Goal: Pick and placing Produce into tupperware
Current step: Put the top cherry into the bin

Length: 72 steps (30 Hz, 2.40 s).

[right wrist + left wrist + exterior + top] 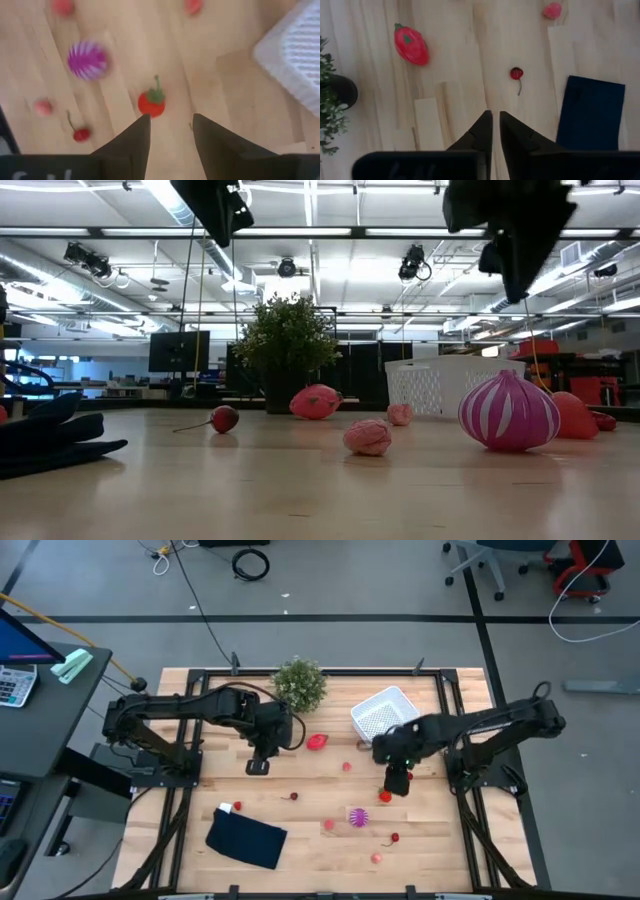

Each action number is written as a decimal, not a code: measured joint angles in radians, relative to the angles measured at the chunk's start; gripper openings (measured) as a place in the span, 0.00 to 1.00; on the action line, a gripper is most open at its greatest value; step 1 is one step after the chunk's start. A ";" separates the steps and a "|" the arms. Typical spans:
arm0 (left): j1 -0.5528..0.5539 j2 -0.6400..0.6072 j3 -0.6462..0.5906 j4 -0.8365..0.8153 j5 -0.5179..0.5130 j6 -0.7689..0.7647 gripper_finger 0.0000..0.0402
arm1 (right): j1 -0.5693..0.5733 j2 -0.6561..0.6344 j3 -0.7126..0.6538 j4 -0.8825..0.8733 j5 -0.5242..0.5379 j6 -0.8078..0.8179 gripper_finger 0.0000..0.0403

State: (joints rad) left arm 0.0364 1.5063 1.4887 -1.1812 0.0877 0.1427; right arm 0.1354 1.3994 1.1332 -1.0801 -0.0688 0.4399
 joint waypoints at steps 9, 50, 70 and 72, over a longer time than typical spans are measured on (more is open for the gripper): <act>0.001 0.000 0.000 0.000 -0.017 -0.043 0.23 | 0.074 0.098 -0.038 0.005 0.056 0.051 0.39; 0.001 0.000 0.000 -0.001 -0.017 -0.136 0.19 | 0.096 0.130 -0.341 0.247 0.207 0.135 0.39; -0.001 0.000 0.000 -0.001 -0.017 -0.134 0.19 | 0.096 0.200 -0.342 0.248 0.188 0.128 0.39; -0.001 0.000 0.000 -0.001 -0.017 -0.134 0.19 | 0.096 0.196 -0.343 0.248 0.187 0.139 0.37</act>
State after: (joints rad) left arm 0.0353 1.5063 1.4887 -1.1820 0.0708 0.0087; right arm 0.2314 1.5959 0.7906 -0.8318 0.1184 0.5786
